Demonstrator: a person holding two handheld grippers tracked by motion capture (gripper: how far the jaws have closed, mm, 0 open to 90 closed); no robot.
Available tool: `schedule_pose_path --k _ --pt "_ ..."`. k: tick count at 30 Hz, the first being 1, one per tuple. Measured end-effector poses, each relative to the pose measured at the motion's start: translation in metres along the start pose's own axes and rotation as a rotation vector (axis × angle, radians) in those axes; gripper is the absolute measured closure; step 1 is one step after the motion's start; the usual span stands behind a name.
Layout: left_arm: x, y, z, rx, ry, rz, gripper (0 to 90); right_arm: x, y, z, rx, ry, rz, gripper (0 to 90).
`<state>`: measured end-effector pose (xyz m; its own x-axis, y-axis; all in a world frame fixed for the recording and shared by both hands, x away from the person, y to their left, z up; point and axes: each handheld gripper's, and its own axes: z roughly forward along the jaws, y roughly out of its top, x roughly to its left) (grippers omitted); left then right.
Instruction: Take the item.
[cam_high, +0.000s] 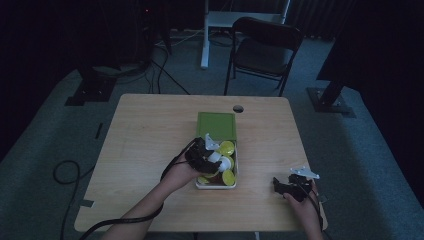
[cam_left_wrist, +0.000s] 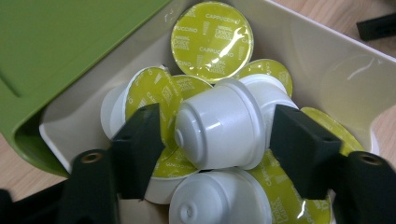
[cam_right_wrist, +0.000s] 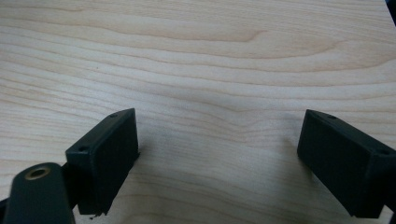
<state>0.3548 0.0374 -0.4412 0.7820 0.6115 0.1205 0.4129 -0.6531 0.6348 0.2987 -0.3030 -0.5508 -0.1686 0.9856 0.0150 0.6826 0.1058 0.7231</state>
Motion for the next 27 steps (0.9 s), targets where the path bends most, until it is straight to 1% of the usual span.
schedule_pose_path --k 1,2,3,4,5,6,7,8,9,10,11,15,17,18,19,20,21,22,23,24,27 --pt "-0.001 0.002 0.001 0.019 -0.008 0.005 38.7 0.000 0.000 0.000 0.000 0.000 0.000 11.8" --pt "-0.002 0.004 0.003 0.034 -0.006 0.008 38.7 0.000 0.000 0.000 0.000 0.000 0.000 11.8" --pt "-0.002 0.004 0.003 0.034 -0.006 0.008 38.7 0.000 0.000 0.000 0.000 0.000 0.000 11.8" --pt "-0.002 0.007 0.005 0.066 0.002 -0.005 38.7 0.000 0.000 0.000 0.000 0.000 0.000 11.8" --pt "-0.002 0.009 0.006 0.079 0.000 -0.008 38.8 0.000 0.000 0.000 0.000 0.000 0.000 11.8" --pt "-0.001 0.010 0.007 0.091 0.012 -0.005 38.9 0.000 0.000 0.000 0.000 0.000 0.001 11.8" --pt "-0.003 0.010 0.007 0.108 0.042 0.016 41.2 0.000 0.000 0.000 0.000 0.000 0.000 11.8" --pt "-0.004 0.011 0.008 0.122 0.049 0.036 41.5 0.000 0.000 0.000 0.000 0.000 0.000 11.8" --pt "-0.005 0.012 0.008 0.127 0.046 0.039 42.4 0.000 0.000 0.000 0.000 0.000 0.001 11.8" --pt "-0.005 0.013 0.008 0.132 0.040 0.045 45.3 0.000 0.000 0.000 0.000 0.000 0.001 11.8" --pt "-0.005 0.013 0.008 0.134 0.041 0.046 45.7 0.000 0.000 0.000 0.000 0.000 0.001 11.8" --pt "-0.005 0.013 0.007 0.131 0.043 0.067 46.5 0.000 0.000 0.000 0.000 0.000 0.001 11.8" --pt "-0.005 0.013 0.007 0.131 0.043 0.067 46.8 0.000 0.000 0.000 0.000 0.000 0.000 11.8" --pt "-0.007 0.011 0.007 0.113 0.054 0.073 47.2 0.000 0.000 0.000 0.000 0.000 0.000 11.8" --pt "-0.007 0.011 0.007 0.113 0.054 0.073 47.2 0.000 0.000 0.000 0.000 0.000 0.000 11.8" --pt "-0.008 0.009 0.006 0.096 0.059 0.074 47.3 0.000 0.000 0.000 0.000 0.000 0.000 11.8" --pt "-0.008 0.009 0.006 0.096 0.059 0.074 47.4 0.000 0.000 0.000 0.000 0.000 0.000 11.8" --pt "-0.007 0.009 0.006 0.083 0.059 0.062 47.4 0.000 0.000 0.000 0.000 0.000 0.000 11.8" --pt "-0.006 0.008 0.005 0.060 0.052 0.038 47.5 0.000 0.000 0.000 0.000 0.000 0.000 11.8" --pt "-0.005 0.008 0.004 0.049 0.046 0.023 47.6 0.000 0.000 0.000 0.000 0.000 0.001 11.8" --pt "-0.003 0.008 0.002 0.035 0.040 0.010 47.6 0.000 0.000 0.000 0.000 0.000 0.000 11.8"
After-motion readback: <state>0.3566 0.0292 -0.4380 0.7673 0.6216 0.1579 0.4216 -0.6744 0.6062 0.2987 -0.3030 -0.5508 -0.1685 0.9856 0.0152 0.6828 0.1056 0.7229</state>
